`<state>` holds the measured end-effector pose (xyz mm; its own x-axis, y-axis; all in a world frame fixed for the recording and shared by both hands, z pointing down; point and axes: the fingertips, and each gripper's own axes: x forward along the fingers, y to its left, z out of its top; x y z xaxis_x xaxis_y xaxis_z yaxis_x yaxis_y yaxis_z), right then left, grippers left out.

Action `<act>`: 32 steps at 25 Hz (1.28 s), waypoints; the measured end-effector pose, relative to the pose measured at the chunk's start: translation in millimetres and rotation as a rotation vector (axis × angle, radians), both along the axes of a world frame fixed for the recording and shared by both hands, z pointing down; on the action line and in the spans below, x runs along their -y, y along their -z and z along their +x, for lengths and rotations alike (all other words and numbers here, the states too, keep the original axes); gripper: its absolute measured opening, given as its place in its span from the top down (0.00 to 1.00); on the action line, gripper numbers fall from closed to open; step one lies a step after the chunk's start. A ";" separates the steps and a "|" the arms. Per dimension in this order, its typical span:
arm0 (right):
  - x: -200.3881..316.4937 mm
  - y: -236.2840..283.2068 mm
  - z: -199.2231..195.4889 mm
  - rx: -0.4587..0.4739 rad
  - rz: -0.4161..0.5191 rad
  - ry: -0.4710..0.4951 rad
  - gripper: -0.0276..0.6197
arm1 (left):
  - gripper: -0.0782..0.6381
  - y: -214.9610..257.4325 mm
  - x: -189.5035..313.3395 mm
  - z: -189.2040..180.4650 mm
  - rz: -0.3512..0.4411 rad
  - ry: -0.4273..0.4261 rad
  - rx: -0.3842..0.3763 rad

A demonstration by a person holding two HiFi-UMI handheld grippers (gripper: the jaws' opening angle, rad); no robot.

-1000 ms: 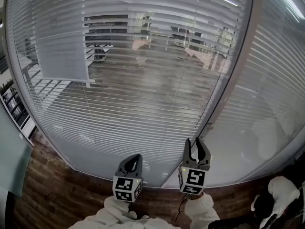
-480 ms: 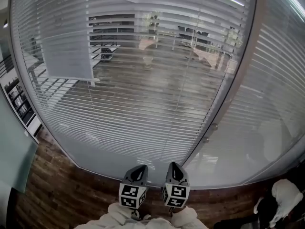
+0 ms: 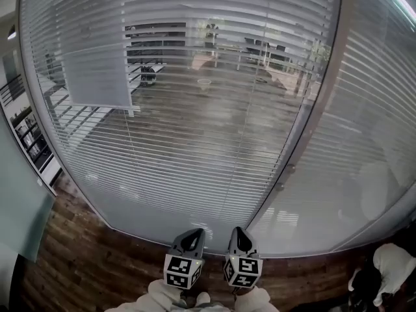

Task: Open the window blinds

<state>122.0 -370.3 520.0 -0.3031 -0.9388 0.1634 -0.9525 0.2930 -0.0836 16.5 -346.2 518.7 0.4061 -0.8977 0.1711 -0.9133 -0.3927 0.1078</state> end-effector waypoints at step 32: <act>-110.1 27.1 -64.2 -0.028 0.049 0.002 0.94 | 0.89 9.8 -94.8 -49.4 0.018 -0.030 -0.027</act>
